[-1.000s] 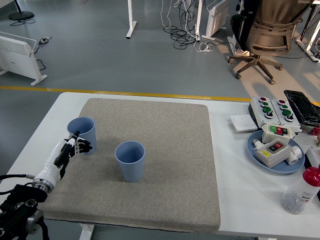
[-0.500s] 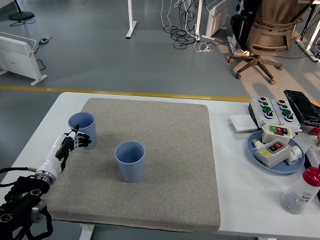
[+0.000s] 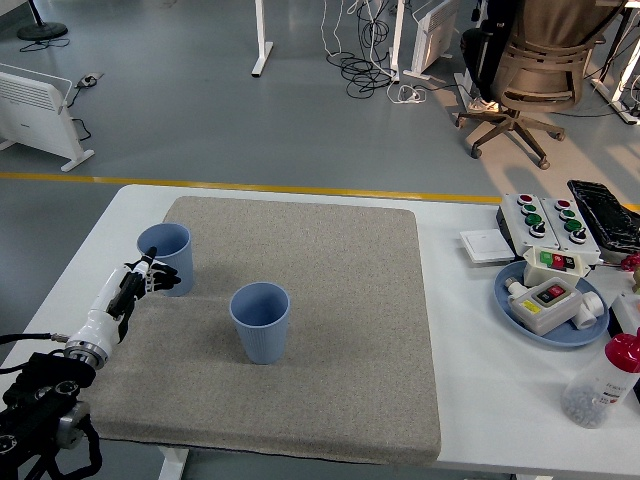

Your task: Push cup pick cup insert cup

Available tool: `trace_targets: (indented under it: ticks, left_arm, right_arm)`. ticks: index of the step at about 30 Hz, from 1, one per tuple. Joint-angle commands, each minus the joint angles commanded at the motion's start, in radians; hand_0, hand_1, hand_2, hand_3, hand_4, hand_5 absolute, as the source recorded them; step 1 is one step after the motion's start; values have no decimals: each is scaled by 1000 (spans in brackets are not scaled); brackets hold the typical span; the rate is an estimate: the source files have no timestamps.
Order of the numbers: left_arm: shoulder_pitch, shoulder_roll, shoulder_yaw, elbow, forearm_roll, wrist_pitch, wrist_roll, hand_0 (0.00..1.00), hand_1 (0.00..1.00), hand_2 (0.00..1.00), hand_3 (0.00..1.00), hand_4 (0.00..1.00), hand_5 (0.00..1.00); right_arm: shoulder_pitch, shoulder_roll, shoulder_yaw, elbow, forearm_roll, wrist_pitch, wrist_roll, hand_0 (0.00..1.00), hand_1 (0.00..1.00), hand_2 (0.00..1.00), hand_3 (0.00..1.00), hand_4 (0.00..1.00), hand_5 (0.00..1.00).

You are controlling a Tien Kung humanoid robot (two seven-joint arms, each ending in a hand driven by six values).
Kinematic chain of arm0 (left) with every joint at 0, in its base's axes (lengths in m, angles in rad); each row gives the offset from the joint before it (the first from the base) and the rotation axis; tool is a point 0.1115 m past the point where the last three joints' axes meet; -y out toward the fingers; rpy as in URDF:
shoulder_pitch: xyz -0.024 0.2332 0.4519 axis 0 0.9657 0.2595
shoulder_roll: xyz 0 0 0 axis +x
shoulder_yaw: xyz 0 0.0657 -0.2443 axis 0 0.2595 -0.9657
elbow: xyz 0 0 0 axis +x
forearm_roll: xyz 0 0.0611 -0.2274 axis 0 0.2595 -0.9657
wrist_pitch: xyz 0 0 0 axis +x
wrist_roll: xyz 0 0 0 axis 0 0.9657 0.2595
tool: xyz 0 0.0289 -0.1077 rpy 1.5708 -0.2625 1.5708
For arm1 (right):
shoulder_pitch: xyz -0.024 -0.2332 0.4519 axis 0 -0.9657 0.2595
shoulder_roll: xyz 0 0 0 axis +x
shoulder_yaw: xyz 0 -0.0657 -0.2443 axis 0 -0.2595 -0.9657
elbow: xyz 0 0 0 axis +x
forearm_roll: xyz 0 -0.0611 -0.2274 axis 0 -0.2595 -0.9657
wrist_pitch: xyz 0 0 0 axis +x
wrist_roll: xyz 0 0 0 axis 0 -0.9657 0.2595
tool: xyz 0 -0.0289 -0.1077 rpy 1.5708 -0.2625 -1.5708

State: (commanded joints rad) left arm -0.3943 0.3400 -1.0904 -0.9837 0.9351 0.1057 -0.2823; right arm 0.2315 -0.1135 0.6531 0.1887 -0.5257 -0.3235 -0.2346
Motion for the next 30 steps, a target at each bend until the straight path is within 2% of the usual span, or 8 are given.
trace_targets:
  ticks: [8,11,14,15,20,21,23,30]
  left_arm:
    - [82,115,-83,-289,260,50,121,493,536,480,465,776,998]
    - [76,160,-85,-403,353,46,167,543,623,620,613,968,986]
    - [25,204,-66,-489,480,-47,239,543,623,620,613,968,986]
    - [6,214,-51,-497,519,-73,250,888,919,984,887,998,732]
    - [-131,239,57,-494,734,-238,287,888,919,984,887,998,732]
    - [-167,243,85,-494,786,-284,296,976,987,998,975,998,552]
    - [-210,247,121,-494,854,-340,303,976,987,998,975,998,552]
    - [-367,254,280,-464,893,-510,329,993,994,998,998,998,489]
  right_arm:
    - [-5,-6,-7,0,17,-1,2,667,604,617,565,101,449]
    - [-9,-8,-3,1,12,-1,-1,667,604,618,565,101,449]
    - [-14,-10,2,2,3,-3,-5,667,604,618,565,101,449]
    - [-16,-11,4,2,-1,-4,-7,667,605,617,565,100,449]
    - [-23,-11,7,5,-12,-9,-12,667,605,617,565,100,449]
    - [-25,-12,6,6,-11,-10,-12,667,605,617,565,101,449]
    - [-26,-12,4,6,-9,-12,-12,667,605,617,565,101,449]
    - [-32,-14,-12,8,23,-20,-7,667,605,617,565,101,446]
